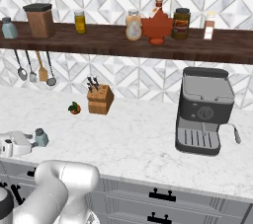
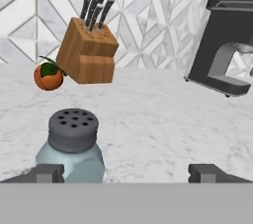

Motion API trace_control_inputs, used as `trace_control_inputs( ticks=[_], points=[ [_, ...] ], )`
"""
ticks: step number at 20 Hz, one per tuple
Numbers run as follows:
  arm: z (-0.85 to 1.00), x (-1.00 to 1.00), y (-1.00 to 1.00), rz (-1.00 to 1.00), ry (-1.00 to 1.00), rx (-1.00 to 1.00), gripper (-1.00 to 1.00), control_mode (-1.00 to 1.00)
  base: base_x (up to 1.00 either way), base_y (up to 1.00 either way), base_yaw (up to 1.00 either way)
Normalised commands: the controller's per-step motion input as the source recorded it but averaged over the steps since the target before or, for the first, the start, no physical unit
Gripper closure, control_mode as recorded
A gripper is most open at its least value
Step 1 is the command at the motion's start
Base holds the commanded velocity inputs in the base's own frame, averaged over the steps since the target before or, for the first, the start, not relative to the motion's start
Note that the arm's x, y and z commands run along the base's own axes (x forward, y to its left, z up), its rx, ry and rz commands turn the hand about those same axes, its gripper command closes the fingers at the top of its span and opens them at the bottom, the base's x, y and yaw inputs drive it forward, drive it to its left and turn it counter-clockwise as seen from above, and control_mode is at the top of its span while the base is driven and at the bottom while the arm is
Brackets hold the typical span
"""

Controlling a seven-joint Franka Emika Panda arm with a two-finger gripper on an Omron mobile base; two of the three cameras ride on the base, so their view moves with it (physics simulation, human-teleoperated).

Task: Put the shaker and condiment bottle from the counter next to their counterparts in the cabinet.

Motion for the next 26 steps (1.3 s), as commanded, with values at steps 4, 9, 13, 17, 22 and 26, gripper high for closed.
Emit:
trace_control_inputs(
  ticks=[4,9,13,17,22,26],
  points=[
    [-0.27,0.29,0.12,-0.02,0.00,0.00,-1.00,-1.00,0.00,0.00,0.00],
    [-0.24,0.15,0.07,0.00,-0.01,0.00,-1.00,-1.00,0.00,0.00,0.00],
    [-0.15,0.01,0.03,0.00,-0.02,0.00,-1.00,-1.00,0.00,0.00,0.00],
    [-0.03,0.00,0.01,0.00,-0.02,0.00,-1.00,-1.00,0.00,0.00,0.00],
    [0.00,0.00,0.00,0.00,-0.02,0.00,-1.00,-1.00,0.00,0.00,0.00],
    [0.00,0.07,0.00,0.00,0.00,0.00,-1.00,-1.00,0.00,0.00,0.00]
  ],
)
